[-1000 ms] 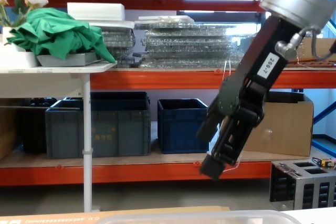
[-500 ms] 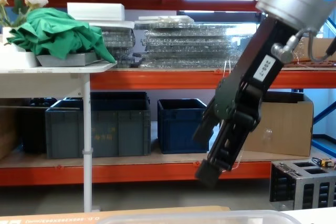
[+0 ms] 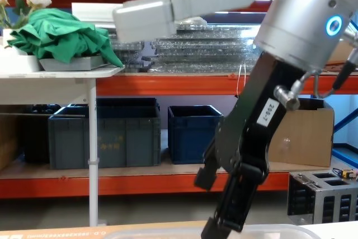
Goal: Use one hand to grasp the basket and place it at the designated location.
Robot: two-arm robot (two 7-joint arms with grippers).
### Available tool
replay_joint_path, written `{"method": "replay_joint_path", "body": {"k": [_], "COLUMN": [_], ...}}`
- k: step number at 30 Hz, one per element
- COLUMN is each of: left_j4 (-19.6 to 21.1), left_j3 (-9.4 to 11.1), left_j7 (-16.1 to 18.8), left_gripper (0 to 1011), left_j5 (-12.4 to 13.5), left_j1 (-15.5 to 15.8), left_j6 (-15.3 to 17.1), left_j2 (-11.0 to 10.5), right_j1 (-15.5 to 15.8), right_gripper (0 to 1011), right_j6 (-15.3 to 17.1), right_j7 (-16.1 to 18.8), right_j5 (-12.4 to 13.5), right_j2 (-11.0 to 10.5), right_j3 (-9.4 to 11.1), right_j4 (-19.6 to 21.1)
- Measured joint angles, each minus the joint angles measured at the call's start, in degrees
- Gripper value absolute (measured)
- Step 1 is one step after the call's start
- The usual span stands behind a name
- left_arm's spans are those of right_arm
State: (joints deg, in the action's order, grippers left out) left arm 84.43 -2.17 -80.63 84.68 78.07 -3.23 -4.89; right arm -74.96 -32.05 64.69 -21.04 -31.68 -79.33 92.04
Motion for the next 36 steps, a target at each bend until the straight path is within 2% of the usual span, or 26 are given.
{"method": "replay_joint_path", "body": {"k": [17, 36], "left_j4": [0.00, 0.00], "left_j3": [0.01, 0.00], "left_j7": [0.00, 0.00], "left_gripper": [0, 0], "left_j5": [0.00, 0.00], "left_j1": [0.00, 0.00], "left_j6": [0.00, 0.00], "left_j2": [0.00, 0.00], "right_j1": [0.77, 1.49], "right_gripper": [1001, 1000], "right_j6": [-0.07, 0.04], "right_j7": [0.11, -0.19], "right_j5": [-2.78, -4.61], "right_j2": [1.77, 3.34], "right_j3": [-3.50, -5.72], "right_j4": [-1.22, -3.21]}}
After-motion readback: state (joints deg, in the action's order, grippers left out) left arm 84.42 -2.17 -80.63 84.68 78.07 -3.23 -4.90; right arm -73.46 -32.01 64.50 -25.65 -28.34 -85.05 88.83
